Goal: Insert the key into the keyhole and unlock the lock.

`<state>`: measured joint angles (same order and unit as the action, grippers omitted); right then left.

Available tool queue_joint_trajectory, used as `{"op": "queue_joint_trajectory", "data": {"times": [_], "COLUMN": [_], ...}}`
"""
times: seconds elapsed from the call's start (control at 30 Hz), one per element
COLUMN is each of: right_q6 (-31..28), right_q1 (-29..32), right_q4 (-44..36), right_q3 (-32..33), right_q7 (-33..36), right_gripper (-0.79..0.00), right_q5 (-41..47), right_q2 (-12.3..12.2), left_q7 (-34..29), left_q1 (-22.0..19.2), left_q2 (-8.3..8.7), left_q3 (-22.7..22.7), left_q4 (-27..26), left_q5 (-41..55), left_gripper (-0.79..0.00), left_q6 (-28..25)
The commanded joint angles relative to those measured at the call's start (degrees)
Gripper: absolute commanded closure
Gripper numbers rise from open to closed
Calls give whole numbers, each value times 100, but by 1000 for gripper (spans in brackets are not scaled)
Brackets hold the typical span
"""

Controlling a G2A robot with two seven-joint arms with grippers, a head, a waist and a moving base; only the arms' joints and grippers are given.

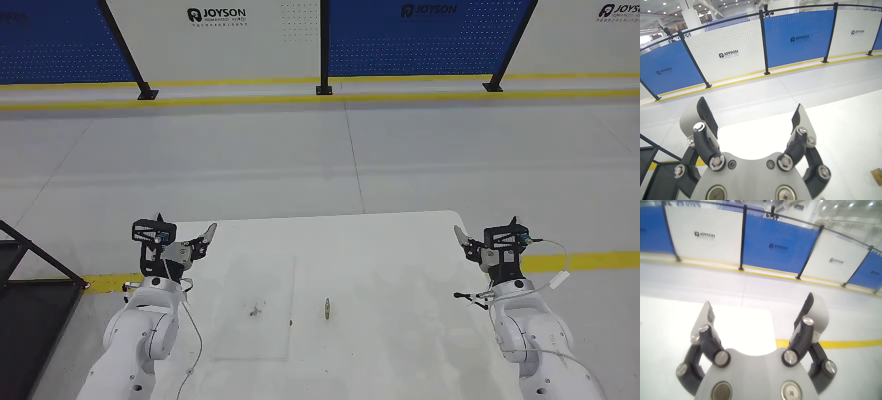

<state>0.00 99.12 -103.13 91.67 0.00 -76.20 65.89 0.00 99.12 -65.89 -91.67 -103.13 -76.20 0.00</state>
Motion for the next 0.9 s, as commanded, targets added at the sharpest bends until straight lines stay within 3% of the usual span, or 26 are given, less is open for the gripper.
{"op": "queue_joint_trajectory", "data": {"times": [0.0,0.13,0.33,0.47,0.63,0.8,0.87], "right_q6": [0,0,0,0,0,0,0], "right_q1": [0,0,0,0,0,0,0], "right_q4": [0,0,0,0,0,0,0], "right_q3": [0,0,0,0,0,0,0], "right_q7": [0,0,0,0,0,0,0], "right_gripper": [-785,-785,-785,-785,-785,-785,-785], "right_q5": [0,0,0,0,0,0,0], "right_q2": [0,0,0,0,0,0,0], "left_q7": [-34,-689,-1984,-3091,-3867,-4810,-4989], "left_q1": [8,93,982,1309,1245,702,473], "left_q2": [1,35,101,99,38,-45,-82], "left_q3": [12,27,-1,258,889,1399,1634], "left_q4": [-1,-187,-950,-1348,-1382,-1082,-882], "left_q5": [-17,-321,-701,-888,-1037,-874,-995], "left_gripper": [-785,-785,-785,-785,-785,-785,-714], "left_q6": [-31,-416,-1249,-1363,-1032,-628,-431]}}
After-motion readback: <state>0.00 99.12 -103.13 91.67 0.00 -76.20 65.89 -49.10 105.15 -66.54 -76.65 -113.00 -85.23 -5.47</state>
